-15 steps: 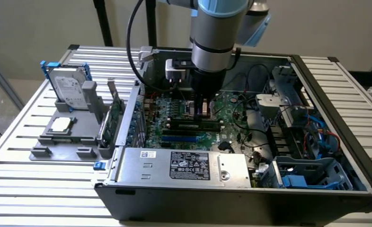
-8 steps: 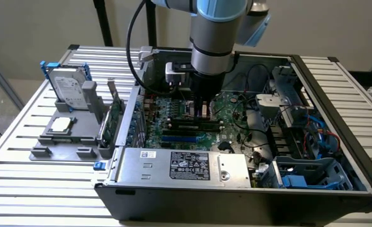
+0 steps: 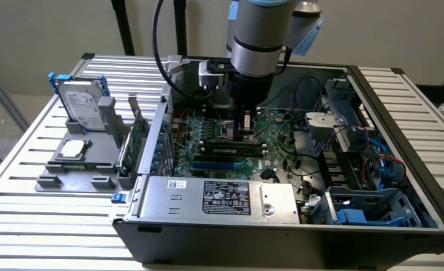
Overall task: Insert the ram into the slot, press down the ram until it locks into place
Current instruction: 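Press down the ram until it locks into place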
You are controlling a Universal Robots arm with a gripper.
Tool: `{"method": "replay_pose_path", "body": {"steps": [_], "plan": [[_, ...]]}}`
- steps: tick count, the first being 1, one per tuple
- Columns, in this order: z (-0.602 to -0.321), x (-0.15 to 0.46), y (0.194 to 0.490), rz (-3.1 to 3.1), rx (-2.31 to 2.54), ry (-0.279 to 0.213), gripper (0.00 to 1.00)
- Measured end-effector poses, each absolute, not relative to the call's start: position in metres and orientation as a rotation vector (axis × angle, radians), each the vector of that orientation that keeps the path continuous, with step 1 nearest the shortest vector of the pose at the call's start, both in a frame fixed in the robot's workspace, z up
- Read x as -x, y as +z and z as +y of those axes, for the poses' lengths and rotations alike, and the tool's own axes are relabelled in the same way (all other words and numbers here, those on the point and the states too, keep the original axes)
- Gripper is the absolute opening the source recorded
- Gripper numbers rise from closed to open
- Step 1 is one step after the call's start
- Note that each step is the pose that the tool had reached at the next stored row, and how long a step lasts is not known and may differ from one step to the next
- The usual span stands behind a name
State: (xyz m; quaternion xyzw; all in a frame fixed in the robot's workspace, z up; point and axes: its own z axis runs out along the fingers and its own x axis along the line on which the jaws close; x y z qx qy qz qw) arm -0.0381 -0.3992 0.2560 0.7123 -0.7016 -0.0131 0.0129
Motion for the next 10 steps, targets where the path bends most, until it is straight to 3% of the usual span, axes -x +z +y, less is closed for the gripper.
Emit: {"method": "replay_pose_path", "body": {"steps": [10], "plan": [[-0.3993, 0.0380, 0.2579, -2.186, -2.220, -0.042, 0.11]]}}
